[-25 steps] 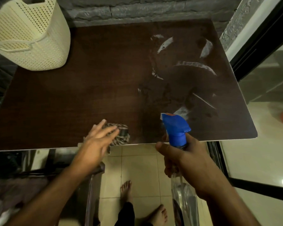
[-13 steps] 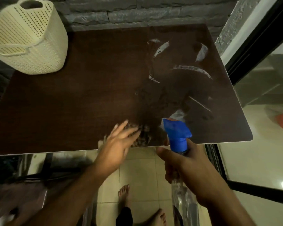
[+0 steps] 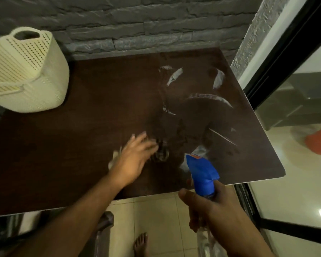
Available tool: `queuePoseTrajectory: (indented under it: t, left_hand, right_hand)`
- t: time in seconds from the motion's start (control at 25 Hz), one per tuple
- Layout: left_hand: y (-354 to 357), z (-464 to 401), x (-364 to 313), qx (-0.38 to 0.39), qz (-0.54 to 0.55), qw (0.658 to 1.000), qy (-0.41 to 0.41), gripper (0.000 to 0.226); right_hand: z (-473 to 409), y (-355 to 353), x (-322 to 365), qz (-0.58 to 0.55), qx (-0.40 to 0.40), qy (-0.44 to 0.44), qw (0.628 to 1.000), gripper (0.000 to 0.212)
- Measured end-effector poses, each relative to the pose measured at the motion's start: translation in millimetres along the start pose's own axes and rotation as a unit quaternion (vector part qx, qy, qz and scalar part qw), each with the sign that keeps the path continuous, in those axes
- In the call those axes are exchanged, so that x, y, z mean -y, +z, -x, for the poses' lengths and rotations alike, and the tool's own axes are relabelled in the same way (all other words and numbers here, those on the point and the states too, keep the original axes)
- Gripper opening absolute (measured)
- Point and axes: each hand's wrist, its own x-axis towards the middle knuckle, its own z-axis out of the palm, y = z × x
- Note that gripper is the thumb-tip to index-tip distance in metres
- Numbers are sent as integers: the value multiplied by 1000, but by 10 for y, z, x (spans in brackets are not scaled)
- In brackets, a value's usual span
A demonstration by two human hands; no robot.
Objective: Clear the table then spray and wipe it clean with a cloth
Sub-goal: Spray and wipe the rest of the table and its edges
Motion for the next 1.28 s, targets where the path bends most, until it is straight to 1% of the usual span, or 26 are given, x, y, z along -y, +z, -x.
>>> queuePoseTrajectory:
  t: [0.04, 0.08, 0.12, 0.16, 0.2, 0.28, 0.36, 0.4, 0.44, 0.52, 0.56, 0.6, 0.68, 0.72, 0.76, 0.8, 0.84, 0.92, 0.96, 1.0, 1.08, 1.12, 1.16, 1.2, 1.24, 1.28]
  left_hand:
    - [-11, 350, -19, 22, 17, 999, 38, 47]
    - [-49, 608, 66, 37, 31, 997, 54, 47]
    - [-111, 738, 235, 35, 45, 997, 44, 46]
    - [-169, 700, 443, 22, 58, 998, 6, 43]
    - [-200, 500, 633, -6, 59, 997, -49, 41]
    - [-219, -243, 880, -62, 31, 987, -145, 42]
    - [-191, -888, 761, -59, 9, 982, -179, 41]
    - [-115, -994, 625, -46, 10, 986, -160, 42]
    - [-66, -935, 434, -26, -3, 995, -99, 44]
    - [36, -375, 82, 9, -18, 998, 54, 49]
    - [57, -3, -36, 29, -8, 994, 102, 52]
    - [20, 329, -101, 49, 14, 989, 142, 52]
    - [-87, 640, 128, 66, 32, 980, 185, 47]
    - [-151, 610, 358, 55, 25, 982, 181, 49]
    - [-200, 483, 595, 49, 21, 987, 153, 56]
    - [-248, 270, 808, 40, 30, 993, 103, 61]
    - [-282, 10, 963, 26, 40, 998, 39, 61]
    - [-263, -461, 934, 7, 49, 996, -67, 51]
    - [-216, -598, 766, 5, 44, 996, -82, 48]
    - [-143, -607, 570, 3, 27, 998, -58, 47]
    - [-71, -263, 199, 6, 5, 998, 61, 47]
    - [-72, 18, 80, 18, 8, 994, 103, 43]
    - [-90, 309, 54, 44, 14, 993, 111, 38]
    - [-139, 504, 103, 62, 19, 994, 93, 41]
    - [-191, 587, 235, 77, 41, 995, 56, 45]
    - [-210, 503, 414, 80, 70, 994, 10, 43]
  right_hand:
    - [-13, 20, 25, -5, 2, 6, 1000, 29]
    - [-39, 32, 45, -5, 3, 10, 1000, 30]
    - [-69, 47, 64, -6, 1, 16, 1000, 31]
    - [-99, 65, 82, -6, -1, 23, 1000, 32]
    - [-125, 82, 104, -10, -4, 27, 1000, 33]
    - [-166, 119, 127, -17, -9, 25, 1000, 32]
    - [-223, 168, 142, -20, -25, 17, 999, 29]
    - [-240, 202, 157, -17, -30, 17, 999, 29]
    - [-243, 230, 186, -14, -35, 17, 999, 29]
    - [-211, 252, 248, -20, -52, 15, 998, 26]
    - [-195, 248, 274, -21, -59, 14, 998, 24]
    - [-170, 237, 302, -21, -64, 11, 998, 23]
    - [-126, 207, 350, -24, -71, 4, 997, 24]
    - [-103, 192, 381, -22, -71, 1, 997, 24]
    - [-88, 182, 410, -21, -71, -2, 997, 25]
    - [-86, 172, 434, -25, -72, -4, 997, 26]
    - [-106, 164, 456, -32, -73, -6, 997, 28]
    - [-210, 160, 484, -32, -72, -14, 997, 32]
    - [-265, 157, 493, -32, -74, -14, 997, 31]
    - [-308, 156, 511, -35, -73, -14, 997, 29]
    - [-346, 117, 549, -43, -63, -24, 997, 28]
    - [-342, 49, 567, -44, -56, -30, 997, 28]
    - [-332, -20, 582, -45, -50, -31, 997, 28]
    - [-326, -98, 586, -46, -46, -25, 998, 27]
    - [-321, -164, 571, -47, -42, -13, 998, 26]
    - [-329, -232, 561, -48, -38, -3, 998, 27]
